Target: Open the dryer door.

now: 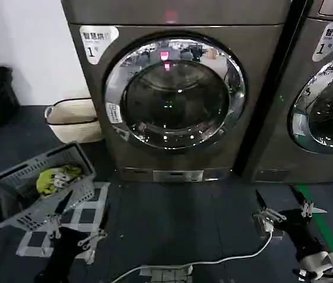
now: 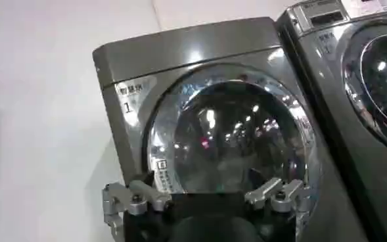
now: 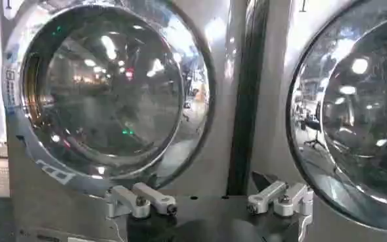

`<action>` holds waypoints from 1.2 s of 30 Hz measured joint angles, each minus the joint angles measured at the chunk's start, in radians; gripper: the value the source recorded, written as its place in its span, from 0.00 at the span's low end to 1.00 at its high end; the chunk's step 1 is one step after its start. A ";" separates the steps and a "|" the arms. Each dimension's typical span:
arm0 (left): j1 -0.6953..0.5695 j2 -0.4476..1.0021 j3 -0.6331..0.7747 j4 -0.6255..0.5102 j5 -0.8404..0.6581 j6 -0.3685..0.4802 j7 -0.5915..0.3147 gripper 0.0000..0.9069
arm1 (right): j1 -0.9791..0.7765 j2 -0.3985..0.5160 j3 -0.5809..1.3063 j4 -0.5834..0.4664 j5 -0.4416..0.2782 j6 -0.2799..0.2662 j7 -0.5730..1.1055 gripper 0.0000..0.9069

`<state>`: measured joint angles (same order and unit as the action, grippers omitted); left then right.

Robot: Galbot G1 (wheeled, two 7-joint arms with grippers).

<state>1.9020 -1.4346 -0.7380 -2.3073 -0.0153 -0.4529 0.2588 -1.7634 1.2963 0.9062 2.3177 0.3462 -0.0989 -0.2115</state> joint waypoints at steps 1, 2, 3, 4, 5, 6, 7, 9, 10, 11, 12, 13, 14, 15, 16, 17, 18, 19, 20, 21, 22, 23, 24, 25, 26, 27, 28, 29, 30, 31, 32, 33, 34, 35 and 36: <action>0.000 0.000 0.000 0.000 0.000 0.000 0.000 1.00 | 0.005 -0.007 -0.002 -0.002 0.004 0.001 -0.002 1.00; 0.000 0.001 0.000 0.000 0.000 0.000 0.000 1.00 | 0.011 -0.016 -0.005 -0.005 0.008 -0.001 -0.003 1.00; 0.001 0.000 0.000 0.000 0.000 0.000 0.000 1.00 | 0.017 -0.025 -0.009 -0.009 0.011 -0.004 -0.006 1.00; 0.002 0.001 0.000 0.000 0.000 0.001 0.001 1.00 | 0.024 -0.035 -0.013 -0.012 0.013 -0.009 -0.007 1.00; 0.002 0.001 0.000 0.000 0.000 0.001 0.001 1.00 | 0.031 -0.047 -0.017 -0.015 0.019 -0.015 -0.008 1.00; 0.003 0.001 0.000 -0.001 0.000 0.001 0.001 1.00 | 0.043 -0.062 -0.024 -0.021 0.035 -0.026 -0.008 1.00; 0.004 0.001 -0.001 -0.001 0.000 0.001 0.001 1.00 | 0.052 -0.074 -0.028 -0.025 0.044 -0.031 -0.007 1.00; 0.005 0.000 -0.001 -0.002 0.000 0.001 0.001 1.00 | 0.075 -0.103 -0.041 -0.037 0.073 -0.042 -0.001 1.00; 0.005 -0.001 -0.001 -0.003 0.000 0.001 0.001 1.00 | 0.090 -0.122 -0.048 -0.046 0.087 -0.047 0.005 1.00; 0.006 -0.001 -0.001 -0.004 0.000 0.001 0.002 1.00 | 0.102 -0.138 -0.055 -0.053 0.097 -0.051 0.009 1.00; 0.006 -0.002 -0.001 -0.006 0.000 0.002 0.002 1.00 | 0.116 -0.155 -0.062 -0.061 0.107 -0.053 0.013 1.00; 0.005 -0.002 -0.001 -0.007 0.000 0.003 0.003 1.00 | 0.129 -0.170 -0.069 -0.069 0.114 -0.054 0.014 1.00; 0.006 -0.002 -0.001 -0.008 0.001 0.004 0.003 1.00 | 0.144 -0.188 -0.079 -0.079 0.125 -0.055 0.015 1.00; 0.007 -0.003 -0.001 -0.010 0.001 0.005 0.004 1.00 | 0.159 -0.206 -0.090 -0.088 0.135 -0.055 0.015 1.00; 0.008 -0.003 -0.001 -0.011 0.002 0.006 0.005 1.00 | 0.175 -0.223 -0.102 -0.095 0.142 -0.055 0.016 1.00; 0.010 -0.003 -0.001 -0.012 0.002 0.006 0.006 1.00 | 0.191 -0.242 -0.116 -0.102 0.148 -0.054 0.016 1.00; 0.011 -0.003 -0.001 -0.013 0.003 0.006 0.006 1.00 | 0.206 -0.258 -0.129 -0.109 0.152 -0.052 0.016 1.00; 0.012 -0.004 -0.001 -0.013 0.004 0.006 0.007 1.00 | 0.220 -0.272 -0.142 -0.116 0.154 -0.051 0.017 1.00; 0.014 -0.005 -0.001 -0.013 0.005 0.007 0.007 1.00 | 0.233 -0.285 -0.155 -0.121 0.155 -0.049 0.017 1.00; 0.015 -0.006 -0.001 -0.015 0.007 0.007 0.007 1.00 | 0.250 -0.301 -0.172 -0.129 0.160 -0.045 0.017 1.00; 0.017 -0.007 0.001 -0.017 0.009 0.007 0.007 1.00 | 0.267 -0.314 -0.188 -0.137 0.163 -0.042 0.018 1.00; 0.019 -0.008 0.001 -0.018 0.011 0.007 0.007 1.00 | 0.283 -0.325 -0.202 -0.143 0.166 -0.041 0.019 1.00; 0.019 -0.009 0.002 -0.020 0.012 0.007 0.007 1.00 | 0.296 -0.334 -0.214 -0.149 0.171 -0.040 0.020 1.00; 0.019 -0.010 0.002 -0.021 0.013 0.007 0.008 1.00 | 0.311 -0.345 -0.229 -0.155 0.176 -0.040 0.020 1.00; 0.019 -0.011 0.002 -0.021 0.013 0.007 0.008 1.00 | 0.326 -0.355 -0.242 -0.162 0.179 -0.040 0.020 1.00; 0.019 -0.012 0.003 -0.021 0.014 0.008 0.008 1.00 | 0.342 -0.366 -0.255 -0.170 0.183 -0.039 0.021 1.00; 0.019 -0.013 0.003 -0.021 0.015 0.008 0.008 1.00 | 0.359 -0.375 -0.270 -0.178 0.187 -0.038 0.023 1.00; 0.019 -0.014 0.003 -0.021 0.016 0.008 0.008 1.00 | 0.377 -0.386 -0.285 -0.187 0.191 -0.036 0.024 1.00; 0.018 -0.015 0.004 -0.021 0.017 0.008 0.009 1.00 | 0.394 -0.395 -0.300 -0.195 0.200 -0.035 0.025 1.00; 0.018 -0.015 0.005 -0.021 0.017 0.009 0.010 1.00 | 0.411 -0.403 -0.315 -0.203 0.207 -0.035 0.026 1.00; 0.018 -0.015 0.006 -0.021 0.018 0.009 0.010 1.00 | 0.430 -0.413 -0.331 -0.213 0.213 -0.035 0.026 1.00; 0.017 -0.015 0.006 -0.021 0.019 0.010 0.011 1.00 | 0.446 -0.421 -0.346 -0.220 0.217 -0.033 0.026 1.00; 0.016 -0.016 0.007 -0.022 0.019 0.011 0.012 1.00 | 0.464 -0.429 -0.363 -0.230 0.218 -0.030 0.025 1.00; 0.015 -0.016 0.007 -0.024 0.019 0.012 0.012 1.00 | 0.481 -0.436 -0.380 -0.239 0.218 -0.028 0.023 1.00; 0.015 -0.016 0.008 -0.025 0.019 0.013 0.012 1.00 | 0.498 -0.443 -0.397 -0.248 0.218 -0.025 0.021 1.00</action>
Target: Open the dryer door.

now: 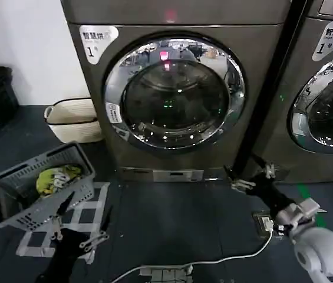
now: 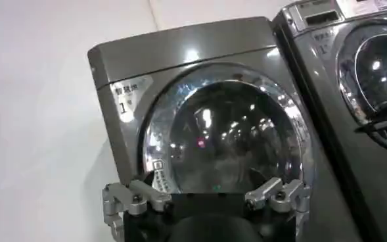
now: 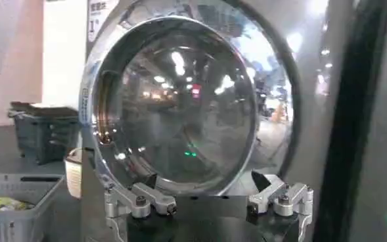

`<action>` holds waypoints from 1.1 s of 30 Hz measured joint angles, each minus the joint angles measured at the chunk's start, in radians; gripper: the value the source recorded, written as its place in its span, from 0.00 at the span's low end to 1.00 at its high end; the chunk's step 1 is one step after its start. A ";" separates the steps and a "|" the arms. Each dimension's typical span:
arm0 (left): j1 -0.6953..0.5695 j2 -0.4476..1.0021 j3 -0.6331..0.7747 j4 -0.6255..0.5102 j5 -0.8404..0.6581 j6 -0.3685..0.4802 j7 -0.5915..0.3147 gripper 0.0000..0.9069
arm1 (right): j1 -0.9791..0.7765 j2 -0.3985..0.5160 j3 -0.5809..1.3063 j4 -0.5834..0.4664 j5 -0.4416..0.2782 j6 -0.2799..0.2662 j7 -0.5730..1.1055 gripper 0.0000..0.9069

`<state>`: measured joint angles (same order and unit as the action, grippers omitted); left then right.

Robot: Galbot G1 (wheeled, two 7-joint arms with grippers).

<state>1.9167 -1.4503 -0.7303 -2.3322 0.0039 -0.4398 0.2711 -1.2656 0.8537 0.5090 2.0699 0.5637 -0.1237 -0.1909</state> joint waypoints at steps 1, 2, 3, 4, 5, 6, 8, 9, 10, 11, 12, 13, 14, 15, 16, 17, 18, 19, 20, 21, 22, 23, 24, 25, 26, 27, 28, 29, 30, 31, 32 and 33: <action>-0.001 0.000 0.000 -0.001 0.000 0.001 0.000 1.00 | 0.016 -0.006 -0.016 -0.008 0.001 0.004 -0.003 1.00; -0.001 -0.001 0.000 -0.002 0.000 0.001 0.001 1.00 | 0.032 -0.011 -0.032 -0.016 0.003 0.008 -0.005 1.00; -0.001 -0.001 0.001 -0.003 0.000 0.002 0.001 1.00 | 0.047 -0.016 -0.047 -0.025 0.004 0.011 -0.007 1.00; -0.001 -0.001 0.001 -0.003 0.000 0.002 0.001 1.00 | 0.065 -0.020 -0.065 -0.034 0.005 0.014 -0.010 1.00; -0.001 -0.002 0.001 -0.003 0.000 0.002 0.001 1.00 | 0.082 -0.023 -0.081 -0.043 0.006 0.018 -0.013 1.00; -0.001 -0.002 0.001 -0.004 0.000 0.002 0.001 1.00 | 0.101 -0.026 -0.098 -0.053 0.007 0.021 -0.015 1.00; 0.000 -0.003 0.001 -0.006 0.001 0.002 0.001 1.00 | 0.143 -0.032 -0.134 -0.077 0.016 0.027 -0.023 1.00; 0.000 -0.003 0.001 -0.006 0.001 0.003 0.001 1.00 | 0.161 -0.032 -0.151 -0.085 0.018 0.029 -0.026 1.00; 0.000 -0.003 0.001 -0.006 0.001 0.003 0.001 1.00 | 0.180 -0.033 -0.169 -0.095 0.020 0.032 -0.029 1.00; 0.001 -0.004 0.001 -0.007 0.002 0.003 0.001 1.00 | 0.202 -0.033 -0.188 -0.109 0.021 0.036 -0.034 1.00; 0.000 -0.004 0.001 -0.007 0.002 0.004 0.001 1.00 | 0.220 -0.032 -0.203 -0.118 0.021 0.038 -0.035 1.00; 0.000 -0.004 0.001 -0.007 0.002 0.004 0.001 1.00 | 0.239 -0.031 -0.217 -0.130 0.022 0.039 -0.036 1.00; 0.000 -0.004 0.001 -0.007 0.002 0.004 0.002 1.00 | 0.258 -0.028 -0.231 -0.142 0.025 0.040 -0.037 1.00; 0.001 -0.005 0.001 -0.007 0.002 0.004 0.002 1.00 | 0.279 -0.027 -0.247 -0.156 0.027 0.042 -0.039 1.00; 0.001 -0.005 0.001 -0.007 0.002 0.004 0.002 1.00 | 0.295 -0.025 -0.260 -0.165 0.029 0.045 -0.042 1.00; 0.001 -0.006 0.001 -0.007 0.003 0.004 0.002 1.00 | 0.313 -0.024 -0.274 -0.177 0.032 0.046 -0.044 1.00; 0.001 -0.006 0.000 -0.007 0.003 0.004 0.002 1.00 | 0.330 -0.022 -0.287 -0.189 0.035 0.047 -0.045 1.00; 0.001 -0.007 0.001 -0.007 0.003 0.004 0.002 1.00 | 0.348 -0.020 -0.302 -0.201 0.038 0.050 -0.048 1.00; 0.001 -0.009 0.001 -0.007 0.003 0.004 0.002 1.00 | 0.363 -0.018 -0.316 -0.214 0.042 0.055 -0.051 1.00; 0.001 -0.010 0.001 -0.007 0.004 0.004 0.002 1.00 | 0.380 -0.016 -0.329 -0.227 0.045 0.060 -0.055 1.00; 0.001 -0.010 0.000 -0.007 0.004 0.004 0.002 1.00 | 0.398 -0.014 -0.344 -0.240 0.050 0.066 -0.057 1.00; 0.001 -0.011 0.001 -0.007 0.004 0.004 0.002 1.00 | 0.414 -0.011 -0.358 -0.254 0.054 0.072 -0.061 1.00; 0.001 -0.012 0.001 -0.007 0.005 0.004 0.002 1.00 | 0.432 -0.007 -0.374 -0.269 0.055 0.075 -0.064 1.00; 0.001 -0.012 0.001 -0.007 0.006 0.004 0.003 1.00 | 0.447 -0.004 -0.388 -0.281 0.056 0.077 -0.066 1.00; 0.000 -0.012 0.001 -0.007 0.006 0.004 0.003 1.00 | 0.465 0.000 -0.405 -0.297 0.060 0.078 -0.068 1.00; 0.000 -0.013 0.001 -0.006 0.006 0.004 0.003 1.00 | 0.481 0.004 -0.419 -0.310 0.068 0.083 -0.070 1.00; 0.000 -0.013 0.002 -0.006 0.007 0.005 0.003 1.00 | 0.495 0.007 -0.432 -0.321 0.071 0.086 -0.071 1.00; -0.001 -0.013 0.002 -0.006 0.007 0.005 0.003 1.00 | 0.509 0.010 -0.446 -0.333 0.074 0.090 -0.073 1.00; -0.001 -0.013 0.001 -0.006 0.007 0.005 0.003 1.00 | 0.526 0.014 -0.462 -0.347 0.075 0.092 -0.076 1.00; -0.001 -0.013 0.001 -0.005 0.007 0.005 0.003 1.00 | 0.539 0.017 -0.475 -0.357 0.077 0.093 -0.077 1.00; -0.001 -0.013 0.002 -0.005 0.007 0.006 0.003 1.00 | 0.552 0.019 -0.486 -0.366 0.080 0.095 -0.081 1.00; -0.002 -0.013 0.001 -0.004 0.007 0.006 0.003 1.00 | 0.565 0.022 -0.498 -0.376 0.082 0.099 -0.084 1.00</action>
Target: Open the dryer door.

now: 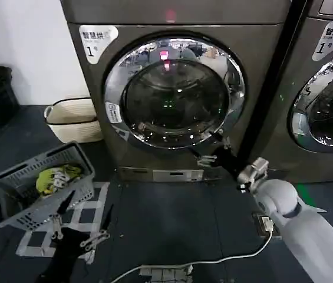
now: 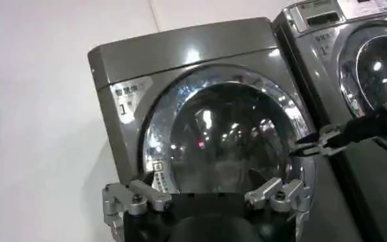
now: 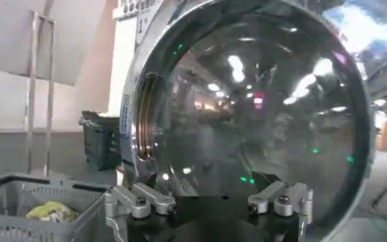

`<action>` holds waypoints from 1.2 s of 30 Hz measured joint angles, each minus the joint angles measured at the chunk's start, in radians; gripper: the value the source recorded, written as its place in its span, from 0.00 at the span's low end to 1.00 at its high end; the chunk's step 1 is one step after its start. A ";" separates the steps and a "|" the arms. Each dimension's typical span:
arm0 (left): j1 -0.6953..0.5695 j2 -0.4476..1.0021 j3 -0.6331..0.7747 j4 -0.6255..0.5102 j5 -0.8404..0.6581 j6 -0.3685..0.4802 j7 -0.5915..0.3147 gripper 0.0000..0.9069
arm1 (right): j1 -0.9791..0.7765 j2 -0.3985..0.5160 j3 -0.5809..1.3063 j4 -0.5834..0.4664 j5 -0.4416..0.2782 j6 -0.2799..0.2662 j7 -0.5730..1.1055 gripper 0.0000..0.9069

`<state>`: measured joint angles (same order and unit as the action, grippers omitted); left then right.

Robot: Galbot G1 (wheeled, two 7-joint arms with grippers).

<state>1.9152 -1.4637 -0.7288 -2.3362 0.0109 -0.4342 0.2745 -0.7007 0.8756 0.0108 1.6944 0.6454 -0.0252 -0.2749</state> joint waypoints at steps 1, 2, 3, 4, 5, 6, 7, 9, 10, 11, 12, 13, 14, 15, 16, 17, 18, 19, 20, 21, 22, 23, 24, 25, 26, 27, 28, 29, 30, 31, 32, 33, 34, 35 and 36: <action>0.000 0.000 0.000 0.001 0.000 0.000 0.000 1.00 | 0.015 0.004 -0.013 -0.010 0.002 0.001 -0.002 1.00; 0.000 0.000 0.000 0.001 0.001 0.000 0.000 1.00 | 0.028 0.008 -0.026 -0.019 0.003 0.001 -0.004 1.00; 0.000 0.000 0.000 0.001 0.001 0.001 0.000 1.00 | 0.041 0.012 -0.037 -0.027 0.003 0.001 -0.006 1.00; 0.000 0.000 0.000 0.001 0.001 0.001 0.000 1.00 | 0.056 0.015 -0.048 -0.035 0.004 0.004 -0.010 1.00; 0.000 0.000 0.000 0.001 0.001 0.001 0.000 1.00 | 0.068 0.018 -0.058 -0.043 0.007 0.008 -0.014 1.00; 0.000 0.000 0.000 0.001 0.001 0.001 0.000 1.00 | 0.080 0.021 -0.068 -0.050 0.011 0.016 -0.022 1.00; 0.000 -0.001 0.000 0.001 0.001 0.001 0.000 1.00 | 0.094 0.025 -0.081 -0.059 0.015 0.025 -0.030 1.00; 0.000 -0.002 0.000 0.001 0.001 0.002 0.000 1.00 | 0.120 0.031 -0.105 -0.078 0.020 0.030 -0.040 1.00; 0.000 -0.003 0.000 0.001 0.001 0.002 0.000 1.00 | 0.133 0.035 -0.117 -0.088 0.022 0.031 -0.045 1.00; 0.000 -0.003 0.000 0.001 0.001 0.002 0.000 1.00 | 0.145 0.040 -0.128 -0.095 0.025 0.034 -0.050 1.00; 0.000 -0.004 0.000 0.001 0.001 0.002 0.000 1.00 | 0.159 0.045 -0.141 -0.104 0.029 0.040 -0.058 1.00; 0.000 -0.004 0.000 0.001 0.001 0.002 0.001 1.00 | 0.169 0.048 -0.151 -0.112 0.032 0.045 -0.066 1.00; -0.001 -0.005 0.000 0.001 0.001 0.003 0.001 1.00 | 0.180 0.051 -0.161 -0.120 0.035 0.048 -0.072 1.00; 0.000 -0.006 0.000 0.001 0.001 0.002 0.001 1.00 | 0.190 0.054 -0.170 -0.127 0.041 0.056 -0.081 1.00; 0.000 -0.006 0.000 0.001 0.001 0.003 0.001 1.00 | 0.201 0.059 -0.181 -0.135 0.047 0.068 -0.092 1.00; 0.000 -0.007 0.000 0.001 0.001 0.003 0.001 1.00 | 0.211 0.063 -0.191 -0.144 0.049 0.078 -0.100 1.00; -0.001 -0.007 0.000 0.001 0.001 0.002 0.001 1.00 | 0.221 0.067 -0.200 -0.153 0.049 0.085 -0.106 1.00; -0.001 -0.007 0.000 0.001 0.001 0.003 0.001 1.00 | 0.232 0.073 -0.212 -0.164 0.049 0.087 -0.112 1.00; -0.001 -0.008 -0.001 0.001 0.001 0.003 0.001 1.00 | 0.242 0.078 -0.222 -0.173 0.049 0.089 -0.117 1.00; -0.001 -0.008 -0.001 0.001 0.001 0.003 0.001 1.00 | 0.251 0.083 -0.231 -0.182 0.049 0.094 -0.124 1.00; -0.002 -0.008 -0.001 0.001 0.001 0.003 0.001 1.00 | 0.263 0.089 -0.241 -0.195 0.050 0.110 -0.132 1.00; -0.002 -0.008 -0.001 0.001 0.001 0.003 0.001 1.00 | 0.277 0.096 -0.253 -0.209 0.053 0.131 -0.144 1.00; -0.003 -0.008 -0.001 0.001 0.001 0.003 0.001 1.00 | 0.289 0.103 -0.263 -0.222 0.056 0.148 -0.156 1.00; -0.004 -0.008 -0.001 0.001 0.001 0.004 0.001 1.00 | 0.301 0.110 -0.273 -0.237 0.061 0.155 -0.165 1.00; -0.005 -0.008 -0.001 0.001 0.001 0.004 0.001 1.00 | 0.313 0.116 -0.284 -0.252 0.070 0.156 -0.173 1.00; -0.005 -0.009 -0.001 0.001 0.001 0.005 0.001 1.00 | 0.325 0.121 -0.295 -0.265 0.078 0.156 -0.179 1.00; -0.006 -0.009 -0.001 0.002 0.001 0.005 0.001 1.00 | 0.336 0.126 -0.303 -0.278 0.087 0.155 -0.184 1.00; -0.007 -0.009 -0.001 0.002 0.001 0.005 0.002 1.00 | 0.347 0.132 -0.313 -0.289 0.095 0.154 -0.188 1.00; -0.007 -0.009 -0.001 0.003 0.001 0.005 0.002 1.00 | 0.358 0.138 -0.321 -0.299 0.103 0.153 -0.192 1.00; -0.007 -0.008 0.000 0.003 0.001 0.005 0.002 1.00 | 0.369 0.144 -0.333 -0.310 0.111 0.150 -0.198 1.00; -0.007 -0.008 0.000 0.004 0.001 0.005 0.002 1.00 | 0.380 0.150 -0.342 -0.321 0.117 0.146 -0.201 1.00; -0.007 -0.008 0.000 0.004 0.001 0.005 0.002 1.00 | 0.390 0.156 -0.350 -0.330 0.118 0.142 -0.204 1.00; -0.007 -0.008 0.000 0.004 0.001 0.005 0.002 1.00 | 0.400 0.163 -0.359 -0.340 0.120 0.140 -0.208 1.00; -0.007 -0.008 0.000 0.004 0.001 0.005 0.002 1.00 | 0.410 0.170 -0.367 -0.350 0.120 0.138 -0.213 1.00; -0.008 -0.008 0.000 0.004 0.001 0.005 0.002 1.00 | 0.418 0.175 -0.373 -0.358 0.122 0.136 -0.215 1.00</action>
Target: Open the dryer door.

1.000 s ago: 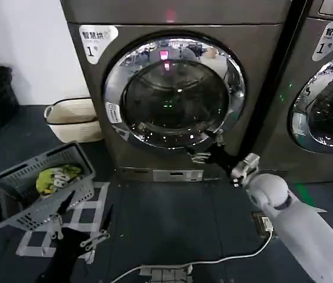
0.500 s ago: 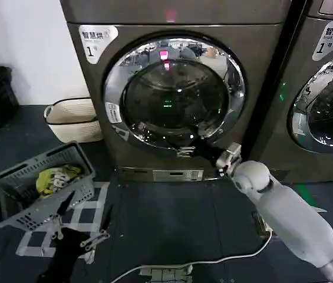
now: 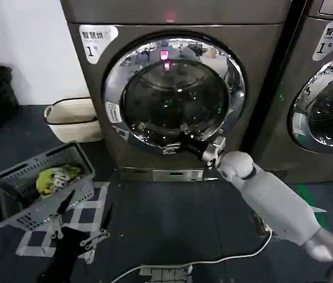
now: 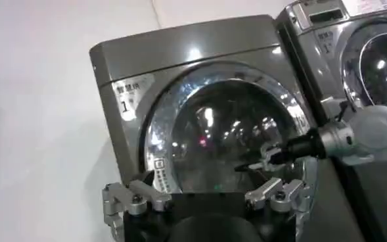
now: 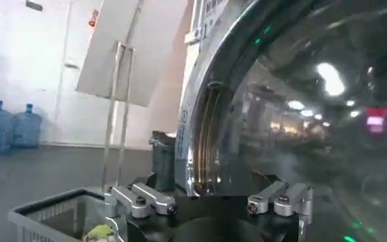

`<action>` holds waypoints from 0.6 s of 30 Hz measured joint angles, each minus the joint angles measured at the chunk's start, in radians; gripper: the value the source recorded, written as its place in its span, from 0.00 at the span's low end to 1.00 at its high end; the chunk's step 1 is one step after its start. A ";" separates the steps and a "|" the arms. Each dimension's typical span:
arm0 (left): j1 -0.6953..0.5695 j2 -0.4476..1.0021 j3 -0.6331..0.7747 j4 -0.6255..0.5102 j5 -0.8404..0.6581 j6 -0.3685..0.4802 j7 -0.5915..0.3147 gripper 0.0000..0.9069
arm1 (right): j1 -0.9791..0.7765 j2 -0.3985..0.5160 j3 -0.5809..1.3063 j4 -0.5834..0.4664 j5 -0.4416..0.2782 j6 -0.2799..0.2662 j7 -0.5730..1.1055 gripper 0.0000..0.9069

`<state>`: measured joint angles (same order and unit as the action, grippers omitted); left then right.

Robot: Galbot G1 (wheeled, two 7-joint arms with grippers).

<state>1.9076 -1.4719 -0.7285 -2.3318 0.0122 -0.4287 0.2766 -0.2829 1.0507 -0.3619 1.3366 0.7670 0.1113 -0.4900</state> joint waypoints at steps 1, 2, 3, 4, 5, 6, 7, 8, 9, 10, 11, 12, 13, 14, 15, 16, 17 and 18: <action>0.000 0.000 0.000 0.000 0.000 0.000 0.000 1.00 | 0.008 0.004 -0.005 -0.009 0.004 -0.002 -0.005 1.00; 0.000 0.000 0.001 0.000 0.000 0.000 0.000 1.00 | 0.018 0.011 -0.014 -0.021 0.012 -0.003 -0.018 1.00; 0.000 0.000 0.001 0.000 0.000 0.000 0.000 1.00 | 0.029 0.020 -0.022 -0.033 0.018 -0.003 -0.028 1.00; 0.000 0.000 0.002 0.000 0.000 0.000 0.000 1.00 | 0.039 0.027 -0.028 -0.044 0.026 -0.003 -0.034 1.00; 0.000 0.000 0.003 0.000 0.000 0.000 0.001 1.00 | 0.048 0.033 -0.035 -0.055 0.030 -0.003 -0.042 1.00; 0.000 0.000 0.004 0.000 0.001 0.000 0.001 1.00 | 0.058 0.040 -0.042 -0.066 0.032 -0.003 -0.048 1.00; 0.000 -0.001 0.004 0.000 0.001 0.000 0.001 1.00 | 0.066 0.046 -0.048 -0.076 0.034 -0.003 -0.053 1.00; 0.001 -0.001 0.005 0.000 0.001 0.000 0.001 1.00 | 0.074 0.053 -0.054 -0.086 0.036 -0.002 -0.057 1.00; 0.001 -0.001 0.005 0.000 0.001 -0.001 0.001 1.00 | 0.083 0.061 -0.061 -0.097 0.037 -0.001 -0.061 1.00; 0.001 -0.001 0.005 0.000 0.001 -0.001 0.001 1.00 | 0.091 0.067 -0.066 -0.107 0.039 0.001 -0.065 1.00; 0.001 -0.001 0.005 0.000 0.001 -0.001 0.001 1.00 | 0.097 0.072 -0.070 -0.114 0.041 0.001 -0.068 1.00; 0.001 -0.002 0.005 0.000 0.001 -0.001 0.001 1.00 | 0.104 0.077 -0.075 -0.124 0.043 0.001 -0.071 1.00; 0.001 -0.002 0.005 0.000 0.001 -0.001 0.001 1.00 | 0.110 0.083 -0.079 -0.132 0.045 0.001 -0.076 1.00; 0.000 -0.002 0.006 0.000 0.001 -0.001 0.001 1.00 | 0.116 0.089 -0.083 -0.139 0.048 0.001 -0.081 1.00; 0.000 -0.002 0.008 0.000 0.001 -0.001 0.001 1.00 | 0.121 0.094 -0.086 -0.145 0.049 0.001 -0.084 1.00; -0.001 -0.002 0.009 0.000 0.001 -0.001 0.001 1.00 | 0.127 0.098 -0.090 -0.151 0.050 0.002 -0.088 1.00; -0.001 -0.002 0.012 0.000 0.002 -0.001 0.001 1.00 | 0.131 0.103 -0.094 -0.157 0.051 0.001 -0.090 1.00; -0.002 -0.002 0.014 0.000 0.004 -0.001 0.001 1.00 | 0.136 0.108 -0.098 -0.163 0.051 0.001 -0.092 1.00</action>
<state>1.9058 -1.4743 -0.7141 -2.3314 0.0159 -0.4300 0.2777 -0.1472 1.1588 -0.4601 1.1738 0.8179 0.1127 -0.5820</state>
